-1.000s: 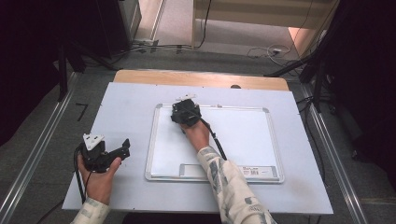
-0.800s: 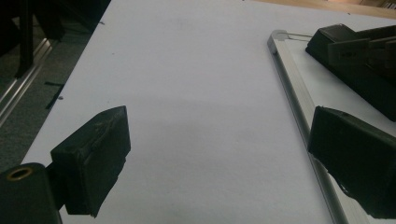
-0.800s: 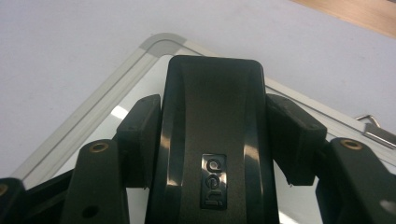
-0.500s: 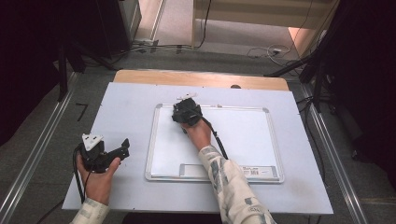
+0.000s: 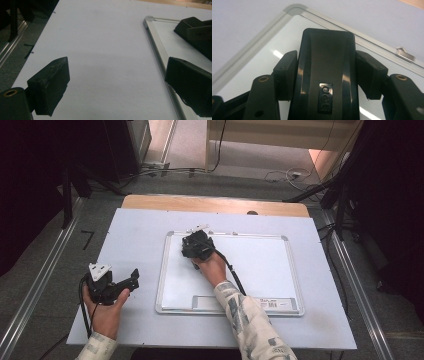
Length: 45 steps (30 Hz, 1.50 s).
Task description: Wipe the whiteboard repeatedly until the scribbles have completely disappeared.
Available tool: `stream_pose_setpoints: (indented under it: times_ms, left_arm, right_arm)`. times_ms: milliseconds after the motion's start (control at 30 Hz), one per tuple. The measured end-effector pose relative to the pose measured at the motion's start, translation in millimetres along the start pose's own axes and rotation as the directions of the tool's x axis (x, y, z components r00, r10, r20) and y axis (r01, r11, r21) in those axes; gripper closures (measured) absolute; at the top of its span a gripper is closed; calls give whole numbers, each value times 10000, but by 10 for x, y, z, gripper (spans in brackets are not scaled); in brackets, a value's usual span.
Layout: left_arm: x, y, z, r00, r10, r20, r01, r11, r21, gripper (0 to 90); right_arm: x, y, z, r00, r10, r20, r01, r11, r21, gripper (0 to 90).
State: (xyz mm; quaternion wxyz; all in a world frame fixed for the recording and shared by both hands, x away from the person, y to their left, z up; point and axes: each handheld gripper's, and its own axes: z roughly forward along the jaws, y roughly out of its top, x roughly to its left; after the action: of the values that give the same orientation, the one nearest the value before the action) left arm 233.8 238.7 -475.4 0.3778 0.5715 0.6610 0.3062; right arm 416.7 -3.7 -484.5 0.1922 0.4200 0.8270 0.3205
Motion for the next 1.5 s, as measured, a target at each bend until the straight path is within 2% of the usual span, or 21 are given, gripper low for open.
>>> stream_pose_setpoints:
  times_ms: [133,200,267,467,533,667,767,800,867,933,1000,1033,1100,1167,1233,1300,1433,1500]
  left_arm:
    - [-17,-5,-7,10000,39,-2,-39,10000,-5,64]
    - [-30,-7,1,10000,48,2,-48,10000,-3,64]
    - [-40,-5,11,10000,87,9,-87,10000,24,64]
    - [-45,0,23,10000,76,27,-76,10000,30,64]
    - [-27,0,16,10000,77,5,-77,10000,47,64]
    - [-16,1,5,10000,-17,3,17,10000,-32,64]
    - [-28,1,3,10000,33,13,-33,10000,-27,65]
    - [-35,1,4,10000,57,15,-57,10000,-23,64]
    - [-46,2,10,10000,92,10,-92,10000,-12,64]
    - [-49,5,18,10000,91,16,-91,10000,0,64]
    - [-45,4,14,10000,68,-8,-68,10000,-13,64]
    - [-39,2,7,10000,78,-1,-78,10000,-5,64]
    - [-28,0,-3,10000,40,-15,-40,10000,-21,64]
    - [-21,0,-4,10000,14,-43,-14,10000,-22,64]
    - [-31,2,3,10000,34,-6,-34,10000,-31,64]
    - [-41,4,10,10000,90,4,-90,10000,-6,64]
    - [-51,9,20,9999,105,61,-105,9999,-16,64]
    - [-40,8,15,10000,55,41,-55,10000,-17,65]
  right_arm:
    - [-201,-36,-33,9984,457,343,-460,9989,66,366]
    - [-241,-32,-34,9973,643,369,-648,9978,139,366]
    - [-202,-21,-24,9974,556,460,-563,9983,141,366]
    - [80,26,-10,9999,-140,-55,142,9992,373,362]
    - [60,22,-14,9999,-58,-147,64,9992,387,361]
    - [-87,-2,-42,9994,238,264,-251,9984,497,362]
    - [-163,-4,-49,9983,438,381,-460,9972,585,361]
    - [-146,0,-49,9983,357,471,-385,9974,604,361]
    - [-88,1,-46,9992,293,283,-309,9978,592,360]
    - [28,-1,-50,10000,-10,69,6,9982,594,360]
    - [56,4,-55,9999,-160,55,156,9977,666,358]
    - [24,6,-54,9999,-105,20,103,9975,702,356]
    - [-81,13,-45,9994,151,314,-174,9972,733,356]
    - [-163,34,-24,9984,407,381,-435,9961,771,354]
    - [-127,54,-9,9980,340,535,-382,9961,796,354]
    - [-56,68,7,9988,337,360,-363,9965,752,355]
    - [150,54,-3,9999,-144,-88,149,9977,659,356]
    - [139,29,-25,9995,-224,-205,236,9978,627,356]
